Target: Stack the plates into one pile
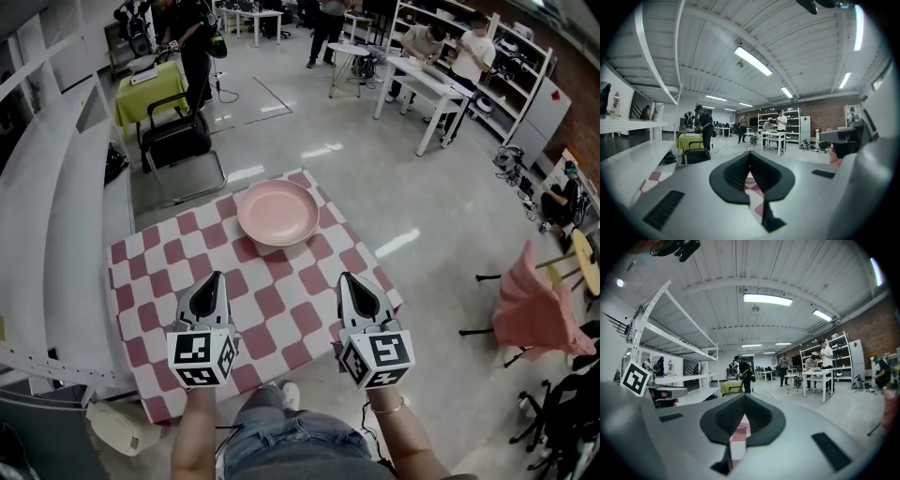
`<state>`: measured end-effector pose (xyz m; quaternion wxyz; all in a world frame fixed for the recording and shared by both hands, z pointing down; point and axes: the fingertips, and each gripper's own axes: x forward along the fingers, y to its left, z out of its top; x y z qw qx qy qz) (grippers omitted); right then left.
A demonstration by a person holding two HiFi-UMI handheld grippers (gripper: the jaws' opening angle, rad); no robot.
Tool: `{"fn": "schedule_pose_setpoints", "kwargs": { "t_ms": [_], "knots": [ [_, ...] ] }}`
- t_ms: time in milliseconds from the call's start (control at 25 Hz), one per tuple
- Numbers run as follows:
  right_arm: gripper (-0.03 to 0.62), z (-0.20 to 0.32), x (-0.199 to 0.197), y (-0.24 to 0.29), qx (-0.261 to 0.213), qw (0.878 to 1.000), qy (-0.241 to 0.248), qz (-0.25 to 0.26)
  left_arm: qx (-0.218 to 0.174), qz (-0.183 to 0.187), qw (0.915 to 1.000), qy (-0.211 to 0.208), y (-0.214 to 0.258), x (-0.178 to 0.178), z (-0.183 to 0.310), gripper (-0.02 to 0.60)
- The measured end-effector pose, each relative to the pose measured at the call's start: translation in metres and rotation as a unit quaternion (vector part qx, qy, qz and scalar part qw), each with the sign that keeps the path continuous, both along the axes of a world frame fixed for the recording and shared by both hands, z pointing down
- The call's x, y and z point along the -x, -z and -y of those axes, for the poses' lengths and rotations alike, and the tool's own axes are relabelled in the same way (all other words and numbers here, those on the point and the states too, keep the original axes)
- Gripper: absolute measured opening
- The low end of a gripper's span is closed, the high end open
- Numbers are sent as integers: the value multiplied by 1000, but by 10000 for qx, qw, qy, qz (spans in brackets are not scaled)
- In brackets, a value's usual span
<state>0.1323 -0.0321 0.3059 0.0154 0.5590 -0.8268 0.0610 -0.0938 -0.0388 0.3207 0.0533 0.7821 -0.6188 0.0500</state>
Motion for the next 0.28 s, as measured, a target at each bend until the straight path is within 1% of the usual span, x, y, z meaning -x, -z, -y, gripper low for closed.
{"fn": "schedule_pose_setpoints", "kwargs": {
  "t_ms": [280],
  "knots": [
    [8,-2,-2,3,-39,10000,53,41,-22,-13,10000,30,2,-2,-5,15]
  ]
}}
